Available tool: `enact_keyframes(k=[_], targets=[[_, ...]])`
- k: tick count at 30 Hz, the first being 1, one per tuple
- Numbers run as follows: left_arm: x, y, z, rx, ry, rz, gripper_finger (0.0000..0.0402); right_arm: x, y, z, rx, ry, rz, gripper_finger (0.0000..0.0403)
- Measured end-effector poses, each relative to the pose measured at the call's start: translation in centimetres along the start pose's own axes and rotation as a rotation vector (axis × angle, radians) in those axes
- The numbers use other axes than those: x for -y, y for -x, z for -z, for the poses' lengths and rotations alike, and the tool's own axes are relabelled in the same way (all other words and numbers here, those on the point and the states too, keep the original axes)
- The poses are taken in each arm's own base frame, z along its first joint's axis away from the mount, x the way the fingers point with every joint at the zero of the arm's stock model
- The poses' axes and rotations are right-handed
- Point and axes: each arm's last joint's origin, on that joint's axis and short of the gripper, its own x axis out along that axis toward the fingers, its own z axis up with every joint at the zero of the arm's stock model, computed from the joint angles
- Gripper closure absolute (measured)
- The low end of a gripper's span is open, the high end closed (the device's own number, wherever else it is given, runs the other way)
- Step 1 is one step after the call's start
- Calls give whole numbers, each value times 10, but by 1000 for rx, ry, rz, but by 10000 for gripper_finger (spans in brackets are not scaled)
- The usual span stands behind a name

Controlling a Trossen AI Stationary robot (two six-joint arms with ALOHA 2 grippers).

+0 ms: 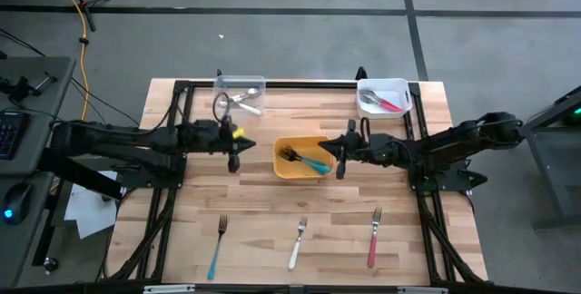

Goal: Sort silverware by color (type)
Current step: Put the blue fork into the yellow bin

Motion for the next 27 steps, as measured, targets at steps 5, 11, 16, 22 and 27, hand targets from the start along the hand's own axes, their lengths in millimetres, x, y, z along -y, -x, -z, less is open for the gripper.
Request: enact_keyframes(k=[5,11,16,22,27], targets=[[31,11,-6,-155,53,14,401,-11,4,1,0,39,39,403],[64,33,-6,-321,191,18,400,-27,11,0,19,46,23,403],[88,44,1,-477,318,-18,400,-39,16,1,31,-48,37,403],[116,48,12,-684,379,-117,400,-64,19,23,-28,-109,88,403],[143,43,22,-839,435,-146,384,-72,18,33,-21,-108,124,403]])
